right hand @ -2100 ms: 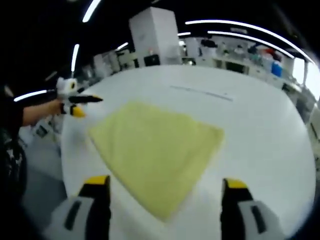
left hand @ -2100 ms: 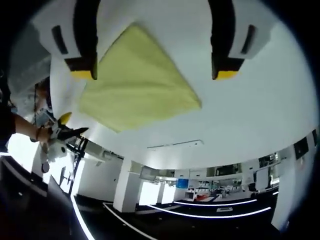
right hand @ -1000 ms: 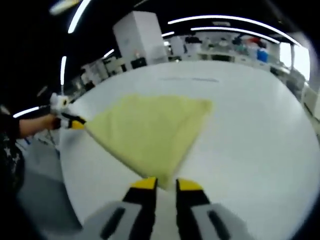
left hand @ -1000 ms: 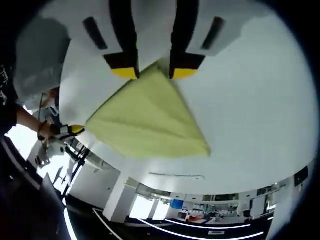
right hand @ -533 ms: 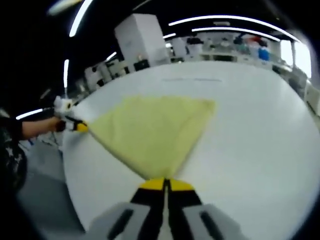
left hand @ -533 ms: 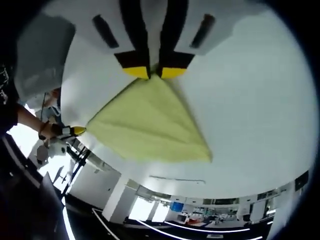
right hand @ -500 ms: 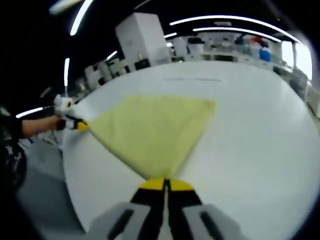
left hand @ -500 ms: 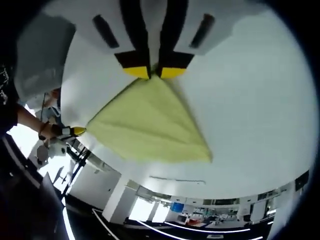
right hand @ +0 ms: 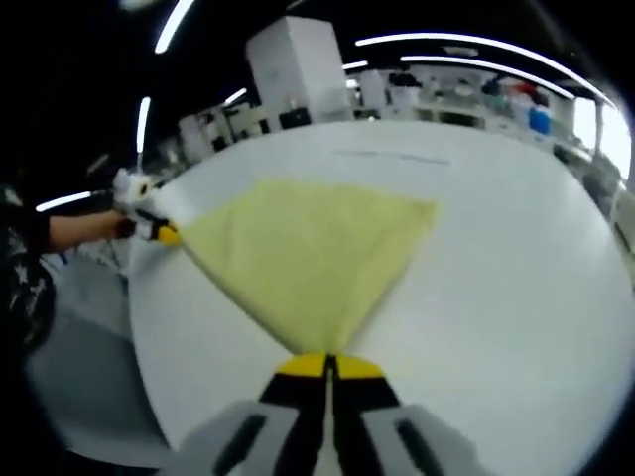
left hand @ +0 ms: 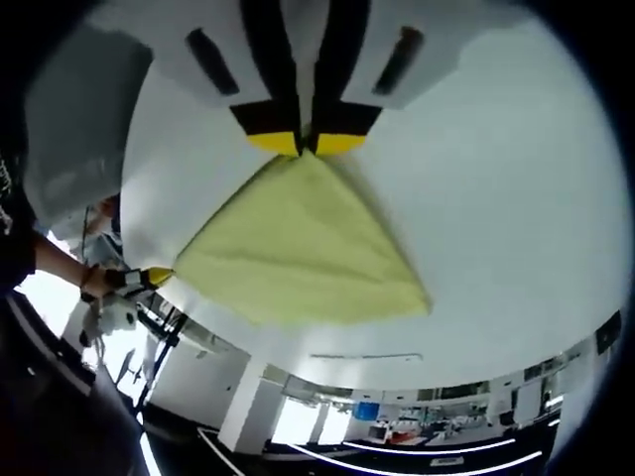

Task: Fold the garment on the visible template until the final outline fits inside the template.

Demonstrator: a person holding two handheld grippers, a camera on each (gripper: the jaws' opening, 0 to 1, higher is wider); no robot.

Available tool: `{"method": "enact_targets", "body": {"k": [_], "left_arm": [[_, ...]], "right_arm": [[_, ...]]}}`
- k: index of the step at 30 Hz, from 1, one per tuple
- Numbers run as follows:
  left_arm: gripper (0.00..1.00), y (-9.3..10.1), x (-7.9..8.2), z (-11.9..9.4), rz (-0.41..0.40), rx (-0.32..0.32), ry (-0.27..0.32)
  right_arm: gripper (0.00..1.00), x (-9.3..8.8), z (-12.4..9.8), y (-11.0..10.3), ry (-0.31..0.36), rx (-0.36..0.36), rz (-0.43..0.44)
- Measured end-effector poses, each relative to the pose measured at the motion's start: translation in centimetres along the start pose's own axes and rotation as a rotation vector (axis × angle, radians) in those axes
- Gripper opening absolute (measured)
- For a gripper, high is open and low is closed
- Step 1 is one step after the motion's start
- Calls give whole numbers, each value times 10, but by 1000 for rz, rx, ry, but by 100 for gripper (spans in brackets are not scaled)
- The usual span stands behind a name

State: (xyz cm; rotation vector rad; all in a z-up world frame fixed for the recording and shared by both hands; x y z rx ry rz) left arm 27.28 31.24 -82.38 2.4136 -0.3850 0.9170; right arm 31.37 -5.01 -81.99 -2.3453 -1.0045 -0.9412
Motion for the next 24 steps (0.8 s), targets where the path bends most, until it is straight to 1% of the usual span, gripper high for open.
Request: {"method": "enact_targets", "body": {"k": [5,10,13,16,18,20,24], "left_arm": [[1,2,-3,-2,14,-6,-11],[1,10,-8,-6,24,-9,-19],[1,12,-9,-6,26,-10,-21],[1,17,-14,-9,22,-18,-23],[1,15,-15,-8,19,-19,-23],[1,18,-17,-9,15,-20,-23],[2,15,-18,-10,11,-8,-9]], "right_arm": [[0,-4,-4,-3,-11,2,-4],[0,-9,-8,-5,-13,4,-5],[0,-12,-11,-6,-13,3,-3],[0,-14,-14,-7,-11,-3,-2],[0,-15,-16,-10,-12,-4,-1],[0,-15,-16,-10,-14,-5,-3],[0,-16,-16,-13,-26,-1,-15]]}}
Point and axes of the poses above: the point that each gripper's makers call its tool centre point, and the gripper's own axes: z roughly forward along the fingers, y roughly to its right, x roughly out of its top, the point moved 2 cm from there along -z, roughly backward along the fingers, and after that the axes turned 8 degrees about -z, right-handed, at the moved point
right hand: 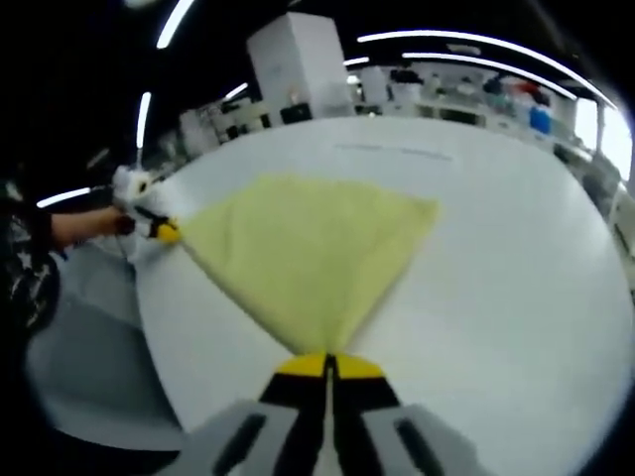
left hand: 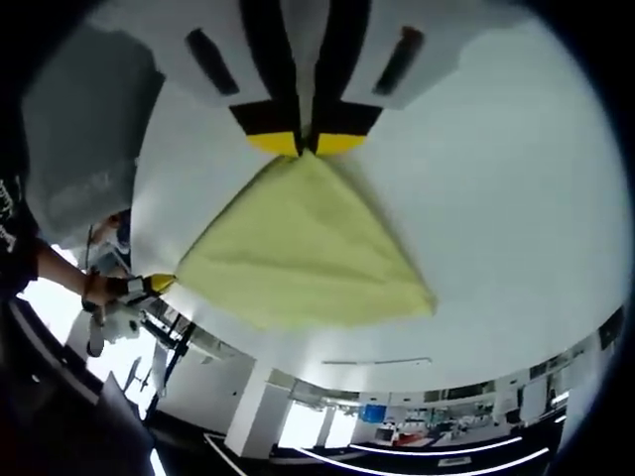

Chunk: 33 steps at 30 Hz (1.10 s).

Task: Fold the garment on the visible template until the final outline fits inside the template.

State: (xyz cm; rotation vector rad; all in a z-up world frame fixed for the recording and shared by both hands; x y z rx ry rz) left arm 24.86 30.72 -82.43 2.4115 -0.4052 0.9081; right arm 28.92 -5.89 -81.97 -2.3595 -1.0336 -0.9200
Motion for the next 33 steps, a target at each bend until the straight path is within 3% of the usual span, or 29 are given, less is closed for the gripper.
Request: {"method": "enact_targets", "body": {"k": [6,12,16,19,23,28,33], "left_arm": [[8,-3,0,-2,-9,21,16],[29,-5,6,-6,-38,30,60],[47,-2,22,-15,-34,51,110],[61,2,33,-22,-37,53,152],[71,5,41,-29,-29,52,179],[85,15,40,-40,-11,76,148],[99,25,39,-57,-22,88,156]], "right_arm": [[1,0,0,1,-12,-16,10],[32,7,-1,4,9,-41,22],[59,18,-7,0,22,-51,19],[72,23,-10,0,28,-56,9],[84,35,-19,-8,36,-62,-8],[96,46,-32,-16,43,-67,-31],[99,60,-52,-32,65,-81,-29]]}}
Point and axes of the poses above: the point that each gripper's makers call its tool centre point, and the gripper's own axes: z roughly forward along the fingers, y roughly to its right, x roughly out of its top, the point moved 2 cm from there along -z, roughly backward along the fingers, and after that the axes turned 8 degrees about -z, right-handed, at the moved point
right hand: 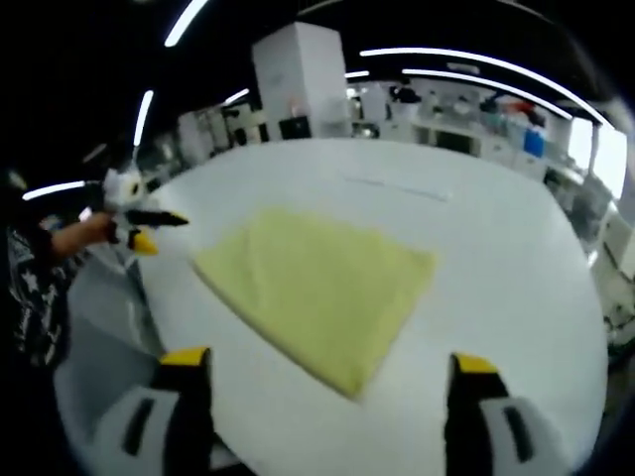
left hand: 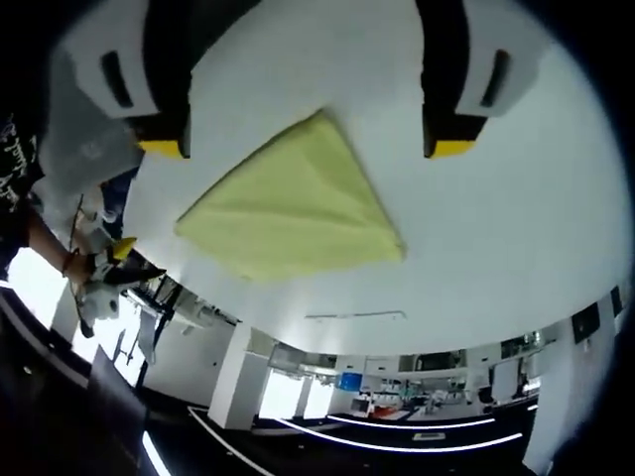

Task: Fold the garment on the visible template until the final outline fits inside the template.

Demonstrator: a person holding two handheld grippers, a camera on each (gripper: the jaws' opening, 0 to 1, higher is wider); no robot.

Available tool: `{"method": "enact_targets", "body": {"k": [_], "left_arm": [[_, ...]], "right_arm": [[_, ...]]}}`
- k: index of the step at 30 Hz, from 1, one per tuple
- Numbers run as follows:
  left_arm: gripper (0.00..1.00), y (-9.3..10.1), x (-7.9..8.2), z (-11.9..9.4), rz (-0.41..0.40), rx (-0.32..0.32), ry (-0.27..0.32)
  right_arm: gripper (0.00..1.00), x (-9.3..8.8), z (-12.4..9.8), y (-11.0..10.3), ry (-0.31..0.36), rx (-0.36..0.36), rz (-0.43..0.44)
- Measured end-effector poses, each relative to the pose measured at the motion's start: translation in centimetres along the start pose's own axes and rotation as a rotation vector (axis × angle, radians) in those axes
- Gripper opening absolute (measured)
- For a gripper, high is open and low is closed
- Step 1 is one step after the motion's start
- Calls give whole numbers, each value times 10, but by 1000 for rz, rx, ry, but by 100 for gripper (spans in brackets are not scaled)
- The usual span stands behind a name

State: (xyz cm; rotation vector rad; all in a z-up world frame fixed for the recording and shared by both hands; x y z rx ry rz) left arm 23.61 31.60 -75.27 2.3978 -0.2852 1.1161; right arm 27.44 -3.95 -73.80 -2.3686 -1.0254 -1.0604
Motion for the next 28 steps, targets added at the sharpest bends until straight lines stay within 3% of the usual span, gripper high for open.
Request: {"method": "enact_targets", "body": {"k": [5,7,12,21,28], "left_arm": [[99,8,0,-16,-2,18,12],[99,0,0,-20,-22,14,18],[99,1,0,-29,15,46,16],[99,0,-3,-38,26,88,20],[99,-2,-9,-42,6,104,18]], "right_arm": [[99,6,-13,-10,13,-6,10],[99,6,-19,-15,6,-15,6],[99,1,-30,-22,-10,-46,-10],[99,-2,-37,-21,28,-90,29],[99,-6,-36,-23,17,-104,32]]}}
Point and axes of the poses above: the point that each gripper's makers call its tool centre point, and the gripper's own axes: z roughly forward along the fingers, y roughly to its right, x roughly out of its top, the point moved 2 cm from there along -z, roughly backward along the fingers, and after that the axes turned 8 degrees about -z, right-handed, at the moved point
